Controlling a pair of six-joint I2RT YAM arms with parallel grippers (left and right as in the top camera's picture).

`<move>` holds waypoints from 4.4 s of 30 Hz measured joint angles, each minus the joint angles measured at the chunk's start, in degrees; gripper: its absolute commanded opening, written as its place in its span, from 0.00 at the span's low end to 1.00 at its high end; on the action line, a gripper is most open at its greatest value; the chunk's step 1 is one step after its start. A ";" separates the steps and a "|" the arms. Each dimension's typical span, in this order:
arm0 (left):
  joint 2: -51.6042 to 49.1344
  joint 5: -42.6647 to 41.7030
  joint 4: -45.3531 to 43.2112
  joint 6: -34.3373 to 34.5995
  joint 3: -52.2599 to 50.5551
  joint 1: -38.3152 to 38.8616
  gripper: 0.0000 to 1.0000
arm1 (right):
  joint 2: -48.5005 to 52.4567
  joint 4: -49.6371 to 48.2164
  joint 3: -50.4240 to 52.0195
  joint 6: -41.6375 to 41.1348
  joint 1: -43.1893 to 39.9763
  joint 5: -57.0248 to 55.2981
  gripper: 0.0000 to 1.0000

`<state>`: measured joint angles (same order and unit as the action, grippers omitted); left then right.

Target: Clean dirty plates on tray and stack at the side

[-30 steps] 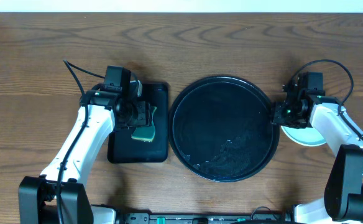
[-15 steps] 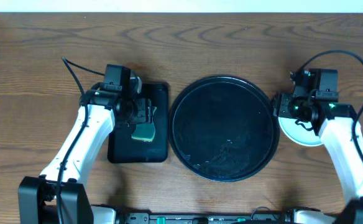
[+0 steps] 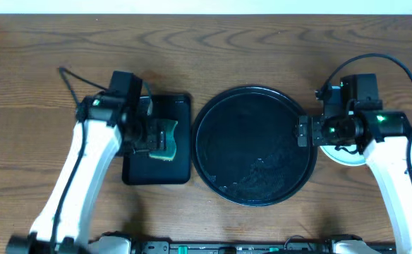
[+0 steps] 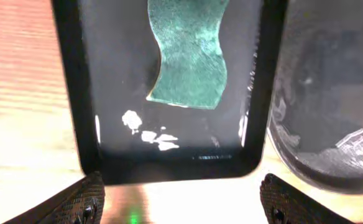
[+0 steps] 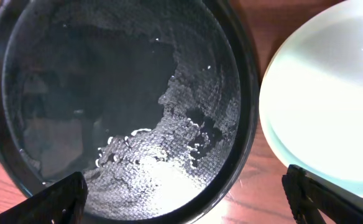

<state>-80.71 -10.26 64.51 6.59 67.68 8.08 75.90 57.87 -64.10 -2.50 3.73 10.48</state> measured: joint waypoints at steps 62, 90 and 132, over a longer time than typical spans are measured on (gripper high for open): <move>56.13 0.17 -10.73 0.02 -21.38 0.00 0.82 | -74.99 -67.56 62.27 2.84 1.70 -4.68 0.99; 56.13 0.17 -10.75 0.02 -21.38 0.00 0.82 | -75.21 -54.03 63.73 3.02 1.77 -7.96 0.99; 80.17 3.28 -76.74 0.76 -66.99 -5.46 0.83 | -75.23 -53.99 63.71 3.02 2.21 -8.57 0.99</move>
<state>-0.54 -6.98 -12.23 7.35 0.69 2.61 0.67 3.88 -0.38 0.51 5.93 1.91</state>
